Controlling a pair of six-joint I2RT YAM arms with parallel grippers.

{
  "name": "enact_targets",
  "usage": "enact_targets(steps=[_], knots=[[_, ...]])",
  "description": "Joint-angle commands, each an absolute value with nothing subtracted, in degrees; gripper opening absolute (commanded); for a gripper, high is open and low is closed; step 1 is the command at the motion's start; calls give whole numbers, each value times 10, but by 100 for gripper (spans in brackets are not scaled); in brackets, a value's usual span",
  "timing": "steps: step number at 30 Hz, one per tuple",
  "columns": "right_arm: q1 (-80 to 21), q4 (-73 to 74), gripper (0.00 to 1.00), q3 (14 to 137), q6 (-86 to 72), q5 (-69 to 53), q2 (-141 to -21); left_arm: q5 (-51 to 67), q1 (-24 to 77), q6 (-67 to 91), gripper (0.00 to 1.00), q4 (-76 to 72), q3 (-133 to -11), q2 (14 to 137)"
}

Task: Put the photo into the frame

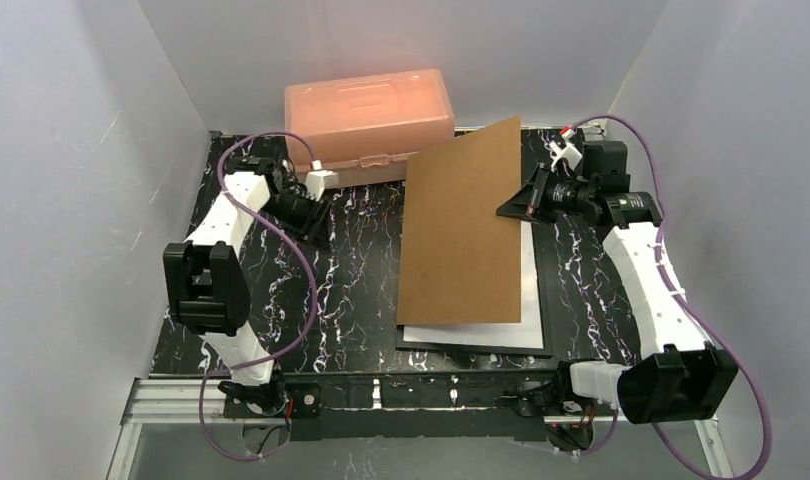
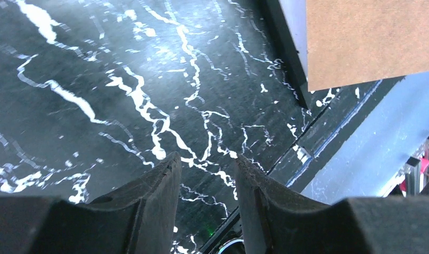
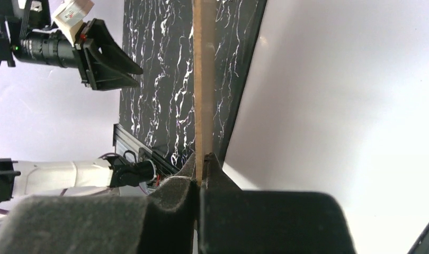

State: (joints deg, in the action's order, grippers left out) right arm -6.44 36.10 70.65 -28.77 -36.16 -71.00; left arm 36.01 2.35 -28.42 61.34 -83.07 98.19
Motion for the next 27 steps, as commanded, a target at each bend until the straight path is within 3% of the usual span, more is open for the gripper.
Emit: enact_targets(steps=[1,10,27], knots=[[-58,404,1,738,-249,-389,-674,390,58,-272,40,622,-831,984],[-44,428,1,703,-233,-365,-648,387,122,-259,39,614,-843,1007],[-26,358,1,629,-275,-419,-644,359,127,-262,37,594,-821,1005]])
